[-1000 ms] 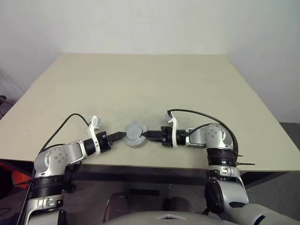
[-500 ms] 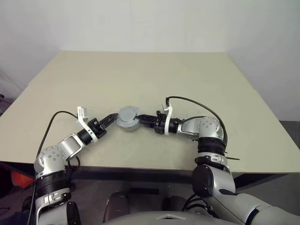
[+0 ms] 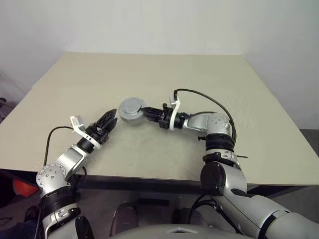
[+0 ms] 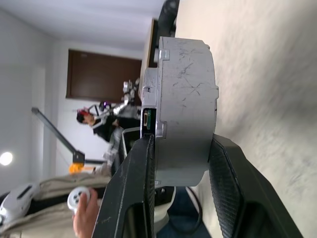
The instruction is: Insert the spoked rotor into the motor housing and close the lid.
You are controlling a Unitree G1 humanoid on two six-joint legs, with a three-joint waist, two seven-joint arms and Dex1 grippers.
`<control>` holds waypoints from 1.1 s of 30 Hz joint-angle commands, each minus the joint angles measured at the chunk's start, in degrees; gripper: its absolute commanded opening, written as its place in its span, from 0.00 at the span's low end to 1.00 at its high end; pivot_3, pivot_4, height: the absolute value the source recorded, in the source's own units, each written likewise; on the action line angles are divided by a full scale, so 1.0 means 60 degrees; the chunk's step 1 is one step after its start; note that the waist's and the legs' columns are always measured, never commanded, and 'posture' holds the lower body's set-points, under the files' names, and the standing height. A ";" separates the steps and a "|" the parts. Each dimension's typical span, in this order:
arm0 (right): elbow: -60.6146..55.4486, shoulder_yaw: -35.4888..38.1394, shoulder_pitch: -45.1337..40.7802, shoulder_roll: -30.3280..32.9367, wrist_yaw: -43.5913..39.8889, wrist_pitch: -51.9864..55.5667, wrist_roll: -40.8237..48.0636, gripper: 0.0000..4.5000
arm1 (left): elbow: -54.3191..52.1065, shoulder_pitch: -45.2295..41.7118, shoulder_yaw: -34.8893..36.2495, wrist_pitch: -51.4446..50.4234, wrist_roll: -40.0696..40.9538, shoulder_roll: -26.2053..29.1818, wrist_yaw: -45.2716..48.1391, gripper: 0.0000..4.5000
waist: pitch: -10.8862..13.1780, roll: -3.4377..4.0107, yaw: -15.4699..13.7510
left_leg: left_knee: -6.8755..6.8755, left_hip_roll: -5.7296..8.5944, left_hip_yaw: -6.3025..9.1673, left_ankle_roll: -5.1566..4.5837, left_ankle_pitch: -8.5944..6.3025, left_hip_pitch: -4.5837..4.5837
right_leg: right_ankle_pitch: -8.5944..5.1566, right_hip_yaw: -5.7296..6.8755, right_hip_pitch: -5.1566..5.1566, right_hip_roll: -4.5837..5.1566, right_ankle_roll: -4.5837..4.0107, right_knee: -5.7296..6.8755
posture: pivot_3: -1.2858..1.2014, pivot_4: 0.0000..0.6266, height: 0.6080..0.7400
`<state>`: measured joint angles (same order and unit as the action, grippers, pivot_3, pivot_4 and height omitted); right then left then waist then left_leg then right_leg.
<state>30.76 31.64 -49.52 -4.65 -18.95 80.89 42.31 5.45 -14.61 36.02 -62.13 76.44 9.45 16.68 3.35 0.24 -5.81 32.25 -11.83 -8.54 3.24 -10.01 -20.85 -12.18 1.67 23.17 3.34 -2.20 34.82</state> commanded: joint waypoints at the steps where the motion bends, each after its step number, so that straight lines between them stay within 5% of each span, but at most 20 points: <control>1: -0.0498 -0.0171 -0.0424 -0.0029 -0.0375 0.0113 0.0628 0.25 | 0.0061 -0.0205 -0.0106 -0.0050 0.0695 -0.0053 -0.0278 1.00 | 0.0000 0.0000 -0.0002 | 0.0000 0.0000 0.0000 0.0001 0.0001 0.0001 | 0.0002 0.0000 0.0000 0.0000 0.0003 0.0001 | 0.52 0.00 1.00; 13: -0.0994 -0.0835 -0.0215 0.0008 -0.0537 0.0188 0.0682 0.25 | 0.0866 -0.0931 -0.1124 0.0463 0.0215 -0.0332 -0.0074 1.00 | 0.0000 -0.0005 -0.0021 | 0.0017 0.0001 0.0002 0.0002 0.0002 -0.0003 | 0.0013 -0.0001 -0.0003 0.0002 0.0018 0.0005 | 0.52 0.00 1.00; 16: -0.1013 -0.0868 -0.0142 0.0052 -0.0506 0.0114 0.0650 0.25 | 0.1069 -0.0880 -0.1120 0.0606 0.0087 -0.0219 0.0093 0.87 | 0.0000 -0.0005 -0.0021 | 0.0017 0.0001 0.0002 0.0002 0.0002 -0.0003 | 0.0014 -0.0001 -0.0003 0.0002 0.0019 0.0006 | 0.52 0.00 1.00; 21: -0.0996 -0.0932 -0.0062 0.0068 -0.0493 -0.0015 0.0606 0.25 | 0.1239 -0.0730 -0.1052 0.0727 0.0001 -0.0085 0.0225 0.53 | 0.0000 -0.0005 -0.0019 | 0.0018 0.0000 0.0002 0.0002 0.0001 -0.0005 | 0.0016 0.0000 -0.0003 0.0001 0.0020 0.0005 | 0.52 0.00 1.00; 28: -0.1030 -0.1310 0.0058 0.0053 -0.0640 -0.0624 0.0391 0.25 | 0.1290 -0.0618 -0.1161 0.0792 -0.0192 0.0040 0.0351 0.53 | 0.0000 -0.0006 -0.0019 | 0.0029 -0.0001 0.0002 0.0002 0.0002 -0.0003 | 0.0019 -0.0001 -0.0005 0.0002 0.0013 0.0011 | 0.52 0.00 1.00; 33: -0.1162 -0.1603 0.0148 0.0088 -0.0488 -0.1174 0.0173 0.63 | 0.1280 -0.0583 -0.1228 0.1017 -0.0412 0.0048 0.0402 0.53 | -0.0001 -0.0006 -0.0025 | 0.0036 0.0000 0.0003 0.0002 0.0002 -0.0002 | 0.0021 -0.0001 -0.0010 0.0004 0.0011 0.0011 | 0.52 0.00 1.00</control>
<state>27.88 22.25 -47.38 -3.74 -21.37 76.50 42.46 13.70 -18.20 29.19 -56.99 75.18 9.32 19.09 3.35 0.20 -5.96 32.49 -11.83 -8.52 3.26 -10.00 -20.86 -12.06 1.66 23.10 3.37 -2.13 34.89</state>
